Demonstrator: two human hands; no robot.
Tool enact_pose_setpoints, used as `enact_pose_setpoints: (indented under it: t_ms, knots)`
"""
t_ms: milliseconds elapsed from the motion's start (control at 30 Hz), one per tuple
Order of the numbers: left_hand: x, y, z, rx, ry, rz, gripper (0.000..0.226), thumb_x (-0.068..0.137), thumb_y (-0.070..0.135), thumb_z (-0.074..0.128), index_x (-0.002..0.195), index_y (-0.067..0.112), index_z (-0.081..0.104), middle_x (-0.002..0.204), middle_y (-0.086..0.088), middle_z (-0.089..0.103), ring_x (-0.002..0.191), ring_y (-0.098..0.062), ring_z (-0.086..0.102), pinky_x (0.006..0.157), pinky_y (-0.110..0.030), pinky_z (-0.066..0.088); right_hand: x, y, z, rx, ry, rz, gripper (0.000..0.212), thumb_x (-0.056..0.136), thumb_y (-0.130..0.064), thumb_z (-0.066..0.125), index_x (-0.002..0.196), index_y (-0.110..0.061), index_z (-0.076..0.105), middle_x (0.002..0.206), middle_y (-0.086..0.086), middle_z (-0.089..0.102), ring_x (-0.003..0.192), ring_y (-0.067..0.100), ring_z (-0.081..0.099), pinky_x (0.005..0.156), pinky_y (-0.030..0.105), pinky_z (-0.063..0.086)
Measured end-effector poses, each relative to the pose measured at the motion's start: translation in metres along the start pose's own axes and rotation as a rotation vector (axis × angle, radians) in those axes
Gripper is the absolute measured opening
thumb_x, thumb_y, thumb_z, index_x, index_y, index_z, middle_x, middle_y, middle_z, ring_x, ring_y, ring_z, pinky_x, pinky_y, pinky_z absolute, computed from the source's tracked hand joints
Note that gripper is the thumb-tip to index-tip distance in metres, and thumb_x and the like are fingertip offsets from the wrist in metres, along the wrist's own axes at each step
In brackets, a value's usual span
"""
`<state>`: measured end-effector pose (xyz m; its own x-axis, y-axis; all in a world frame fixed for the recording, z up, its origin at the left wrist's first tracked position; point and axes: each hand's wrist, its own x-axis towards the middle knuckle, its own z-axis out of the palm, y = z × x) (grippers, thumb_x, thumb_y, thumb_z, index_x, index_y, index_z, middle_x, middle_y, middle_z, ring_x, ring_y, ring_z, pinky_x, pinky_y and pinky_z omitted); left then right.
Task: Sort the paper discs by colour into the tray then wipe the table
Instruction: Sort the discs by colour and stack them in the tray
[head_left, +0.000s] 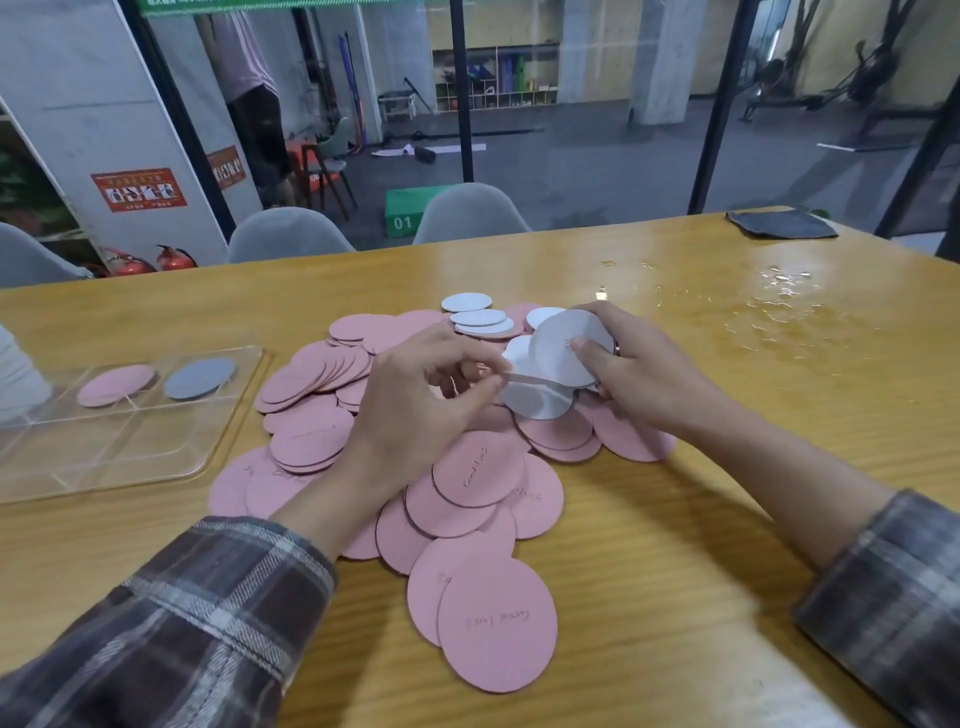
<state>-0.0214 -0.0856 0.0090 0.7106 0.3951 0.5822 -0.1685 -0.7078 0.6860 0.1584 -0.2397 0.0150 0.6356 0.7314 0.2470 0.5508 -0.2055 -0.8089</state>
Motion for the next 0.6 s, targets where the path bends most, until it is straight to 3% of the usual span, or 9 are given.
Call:
enact_pose_setpoints:
  t_ms: [167,367,467,600]
  knots:
    - [-0.0046,-0.0038,0.0015,0.107,-0.029,0.111,0.021,0.081,-0.002,0.079,0.094,0.014,0.081,0.085,0.006,0.075,0.074,-0.013,0.071,0.068,-0.029,0.058,0.0027,0.0036,0.0011,-0.071,-0.001,-0.007,0.026,0.106,-0.026,0.048,0.131,-0.026,0.055,0.089,-0.012,0.059,0.072,0.011,0.055,0.059,0.023,0.038]
    - [-0.0051,0.0036,0.0015,-0.076,-0.023,-0.118,0.010,0.085,0.004,0.081,0.091,0.012,0.081,0.086,0.006,0.079,0.081,-0.013,0.077,0.076,-0.022,0.059,-0.0008,-0.0011,0.0024,-0.072,0.020,0.005,0.024,0.107,-0.025,0.046,0.129,-0.027,0.055,0.091,-0.006,0.061,0.058,0.007,0.058,0.049,0.018,0.041]
    - [-0.0030,0.0040,0.0004,-0.160,-0.006,-0.190,0.012,0.086,0.000,0.079,0.091,0.011,0.081,0.087,0.004,0.080,0.085,-0.014,0.078,0.078,-0.022,0.059,-0.0015,-0.0031,0.0026,-0.048,0.025,0.009,0.025,0.108,-0.025,0.044,0.130,-0.027,0.055,0.091,-0.008,0.060,0.065,0.011,0.058,0.050,0.017,0.041]
    - [-0.0008,0.0033,0.0016,-0.208,0.043,-0.265,0.012,0.087,0.001,0.079,0.093,0.011,0.080,0.089,0.002,0.080,0.081,-0.012,0.076,0.078,-0.026,0.060,-0.0015,-0.0048,0.0046,0.063,-0.023,0.063,0.025,0.109,-0.023,0.041,0.126,-0.024,0.058,0.089,0.000,0.056,0.059,0.020,0.052,0.045,0.027,0.041]
